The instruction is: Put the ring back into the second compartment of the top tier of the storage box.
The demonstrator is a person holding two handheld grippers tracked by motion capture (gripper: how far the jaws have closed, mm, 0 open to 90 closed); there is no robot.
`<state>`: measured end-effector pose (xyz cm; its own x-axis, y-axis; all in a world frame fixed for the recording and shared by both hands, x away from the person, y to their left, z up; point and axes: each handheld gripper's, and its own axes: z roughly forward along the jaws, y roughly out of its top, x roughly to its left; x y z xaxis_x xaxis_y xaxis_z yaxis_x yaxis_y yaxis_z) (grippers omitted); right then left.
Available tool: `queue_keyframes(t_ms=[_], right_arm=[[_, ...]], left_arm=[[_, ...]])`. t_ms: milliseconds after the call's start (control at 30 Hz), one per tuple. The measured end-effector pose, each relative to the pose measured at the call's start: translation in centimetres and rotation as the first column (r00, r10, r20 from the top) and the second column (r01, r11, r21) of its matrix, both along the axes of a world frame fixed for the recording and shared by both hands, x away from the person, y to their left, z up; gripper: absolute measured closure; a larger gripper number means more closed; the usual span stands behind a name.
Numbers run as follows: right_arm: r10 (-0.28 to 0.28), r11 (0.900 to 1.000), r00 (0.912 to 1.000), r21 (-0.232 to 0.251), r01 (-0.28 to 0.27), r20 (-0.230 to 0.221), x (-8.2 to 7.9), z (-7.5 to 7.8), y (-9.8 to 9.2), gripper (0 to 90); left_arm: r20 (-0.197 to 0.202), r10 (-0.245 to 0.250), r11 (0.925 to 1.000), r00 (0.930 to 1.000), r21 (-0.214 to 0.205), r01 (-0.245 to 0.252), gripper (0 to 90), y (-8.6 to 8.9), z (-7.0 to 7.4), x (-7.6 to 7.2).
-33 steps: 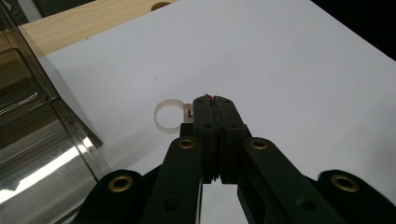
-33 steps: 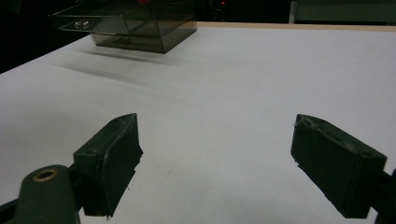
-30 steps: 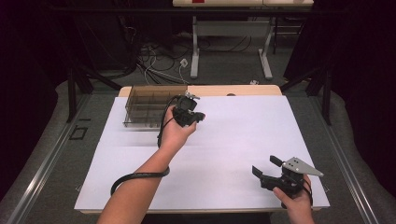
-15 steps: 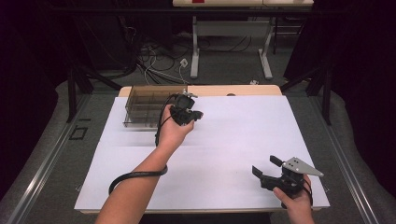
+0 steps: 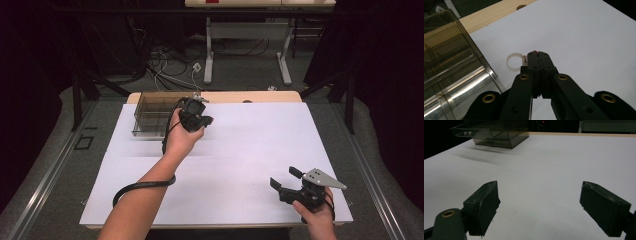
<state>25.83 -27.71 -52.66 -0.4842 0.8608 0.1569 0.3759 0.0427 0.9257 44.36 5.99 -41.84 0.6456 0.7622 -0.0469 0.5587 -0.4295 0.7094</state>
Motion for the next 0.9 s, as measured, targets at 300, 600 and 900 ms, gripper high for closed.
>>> queue_keyframes(t_ms=[300,600,900], right_arm=[[-0.001,1.0000,1.0000,-0.002,0.001,0.000,0.0,0.0,0.0,15.0],[0.000,1.0000,1.0000,-0.007,0.000,-0.005,0.0,0.0,0.0,15.1],[-0.004,1.0000,0.9999,-0.009,0.004,-0.011,-0.1,0.0,0.0,15.1]], left_arm=[[0.009,0.018,0.9994,0.9998,0.028,-0.018,89.5,1.1,0.7,0.0],[0.010,0.056,0.9976,0.9984,0.040,-0.056,89.5,3.6,0.6,0.2],[0.004,0.112,0.9932,0.9937,0.034,-0.112,89.5,6.4,0.3,0.5]])
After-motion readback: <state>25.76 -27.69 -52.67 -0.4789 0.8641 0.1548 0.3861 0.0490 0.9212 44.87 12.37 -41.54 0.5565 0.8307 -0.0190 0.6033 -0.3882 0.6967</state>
